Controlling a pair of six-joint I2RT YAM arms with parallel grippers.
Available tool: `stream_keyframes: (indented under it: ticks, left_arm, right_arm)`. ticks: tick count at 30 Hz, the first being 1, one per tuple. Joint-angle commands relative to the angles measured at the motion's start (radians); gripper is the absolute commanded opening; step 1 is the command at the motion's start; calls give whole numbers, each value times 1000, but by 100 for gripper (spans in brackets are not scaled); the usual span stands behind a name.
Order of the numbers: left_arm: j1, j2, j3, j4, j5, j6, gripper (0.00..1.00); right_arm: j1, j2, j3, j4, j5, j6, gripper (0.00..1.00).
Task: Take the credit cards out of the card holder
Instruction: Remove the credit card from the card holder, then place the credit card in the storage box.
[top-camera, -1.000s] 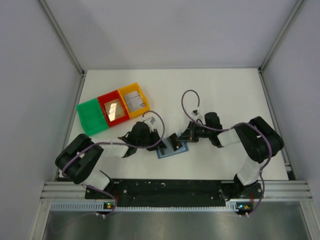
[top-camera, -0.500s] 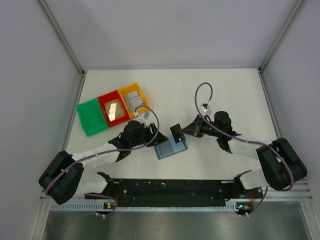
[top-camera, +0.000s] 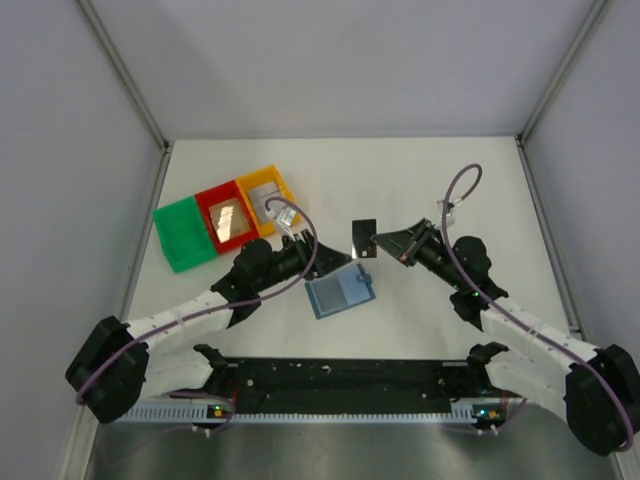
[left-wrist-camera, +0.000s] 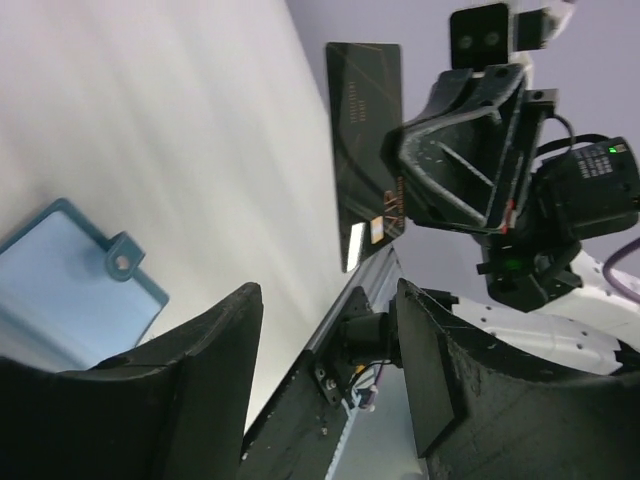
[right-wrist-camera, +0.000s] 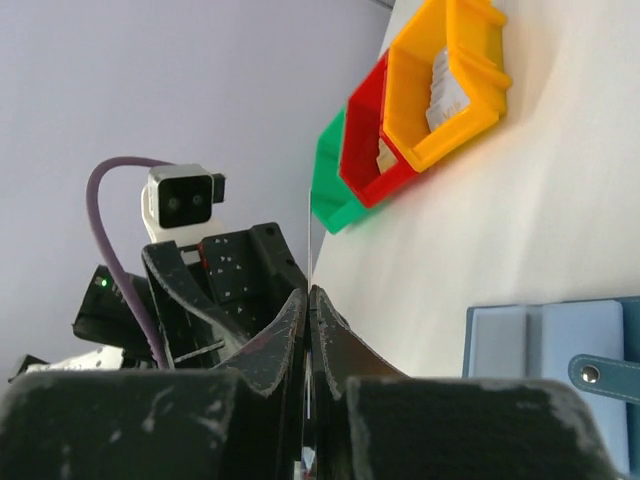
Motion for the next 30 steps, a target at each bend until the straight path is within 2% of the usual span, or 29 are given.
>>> stream_keyframes:
  ticks: [1, 4, 12, 22, 30]
  left_arm:
    - [-13, -16, 46, 181, 28, -48, 59]
    - [-22, -8, 59, 225, 45, -54, 56]
    - [-37, 19, 80, 193, 39, -60, 51]
    - [-37, -36, 82, 37, -71, -47, 51]
    - [-37, -10, 80, 54, -50, -65, 51]
  right_arm:
    - [35, -40, 47, 2, 91, 62, 0]
    - [50, -46, 51, 12, 100, 73, 0]
    - [73, -53, 56, 52, 108, 87, 0]
    - [81, -65, 50, 48, 117, 77, 0]
    - [81, -63, 54, 52, 114, 74, 0]
